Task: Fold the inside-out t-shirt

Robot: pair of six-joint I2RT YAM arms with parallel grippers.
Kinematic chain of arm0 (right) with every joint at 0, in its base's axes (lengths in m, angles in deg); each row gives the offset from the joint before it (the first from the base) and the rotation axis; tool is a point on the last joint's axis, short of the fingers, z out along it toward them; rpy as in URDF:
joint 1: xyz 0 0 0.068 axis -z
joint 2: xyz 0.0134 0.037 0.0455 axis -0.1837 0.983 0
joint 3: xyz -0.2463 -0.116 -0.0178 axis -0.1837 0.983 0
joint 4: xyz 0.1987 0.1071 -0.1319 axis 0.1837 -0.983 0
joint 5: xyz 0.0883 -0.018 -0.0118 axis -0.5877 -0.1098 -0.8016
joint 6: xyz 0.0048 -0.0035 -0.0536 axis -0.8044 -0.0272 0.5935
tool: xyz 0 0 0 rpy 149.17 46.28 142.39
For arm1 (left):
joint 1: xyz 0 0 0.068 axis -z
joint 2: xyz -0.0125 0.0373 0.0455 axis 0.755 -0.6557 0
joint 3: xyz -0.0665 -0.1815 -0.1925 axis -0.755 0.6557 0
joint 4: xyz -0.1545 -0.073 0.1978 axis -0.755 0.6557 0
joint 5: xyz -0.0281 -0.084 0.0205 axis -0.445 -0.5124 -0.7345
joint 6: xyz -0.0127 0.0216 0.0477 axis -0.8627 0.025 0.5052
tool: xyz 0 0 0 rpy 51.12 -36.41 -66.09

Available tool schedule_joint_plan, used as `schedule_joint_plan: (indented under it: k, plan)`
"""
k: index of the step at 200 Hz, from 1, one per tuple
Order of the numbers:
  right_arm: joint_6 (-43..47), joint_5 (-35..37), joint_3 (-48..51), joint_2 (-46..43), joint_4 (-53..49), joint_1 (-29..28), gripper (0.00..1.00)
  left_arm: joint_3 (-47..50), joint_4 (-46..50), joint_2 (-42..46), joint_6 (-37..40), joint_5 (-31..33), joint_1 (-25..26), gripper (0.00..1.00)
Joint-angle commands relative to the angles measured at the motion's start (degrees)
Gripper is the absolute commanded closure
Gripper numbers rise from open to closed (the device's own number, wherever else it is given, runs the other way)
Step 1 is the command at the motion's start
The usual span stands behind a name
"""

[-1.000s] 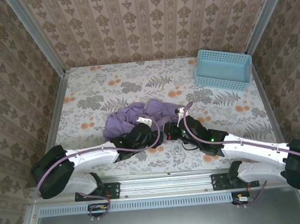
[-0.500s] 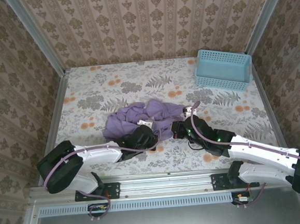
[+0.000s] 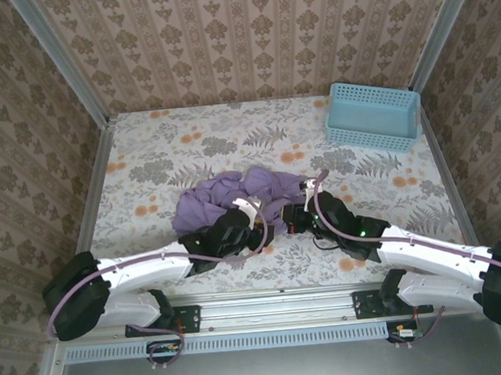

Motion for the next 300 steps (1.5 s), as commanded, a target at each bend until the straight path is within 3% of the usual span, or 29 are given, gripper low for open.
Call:
schedule_joint_plan:
  k: [1, 78, 99, 126, 136, 157, 216, 233, 260, 278, 300]
  plan:
    - [4.0, -3.9, 2.2, -1.0, 6.2, -0.8, 1.00, -1.6, -0.5, -1.9, 0.0, -1.1, -2.0, 0.63]
    - [6.1, -4.4, 6.5, -4.2, 7.9, -1.2, 1.00, -3.2, -4.8, -6.6, 0.0, -8.2, -4.3, 0.72]
    - [6.3, -5.2, 7.1, -4.6, 9.2, -1.2, 1.00, -4.1, -4.6, -8.2, 0.3, -8.1, -4.6, 0.81]
    - [6.1, -0.7, 5.2, -4.2, 3.7, -1.2, 1.00, -4.6, -3.0, -8.2, 0.4, -6.9, -4.6, 0.94]
    - [6.9, 1.0, 4.6, -4.3, 2.0, -1.1, 1.00, -4.3, -1.7, -7.3, 0.2, -5.1, -4.6, 1.00]
    - [8.8, 4.7, 3.0, -4.6, -3.0, -0.2, 1.00, -2.7, 0.3, -2.9, -1.2, -3.8, -4.7, 1.00]
    - [10.9, 3.7, 1.9, 0.0, -5.6, 9.6, 1.00, 2.5, 0.6, 9.5, -2.7, -8.3, -4.6, 1.00]
    - [9.8, 4.2, -0.7, 3.1, -8.4, 10.9, 0.95, 3.4, -0.4, 11.8, -2.6, -9.3, -4.6, 1.00]
    - [7.0, 2.1, -4.2, 4.3, -11.9, 10.3, 0.73, 2.4, 0.6, 12.5, -3.0, -9.5, -5.4, 1.00]
    - [6.8, 5.1, -3.9, 2.1, -13.1, 6.4, 0.58, 2.3, -0.7, 11.6, -3.0, -9.8, -6.0, 1.00]
    - [7.2, 9.9, -3.2, -1.0, -15.3, -0.1, 0.53, 2.1, -2.0, 10.2, -4.1, -11.3, -7.4, 1.00]
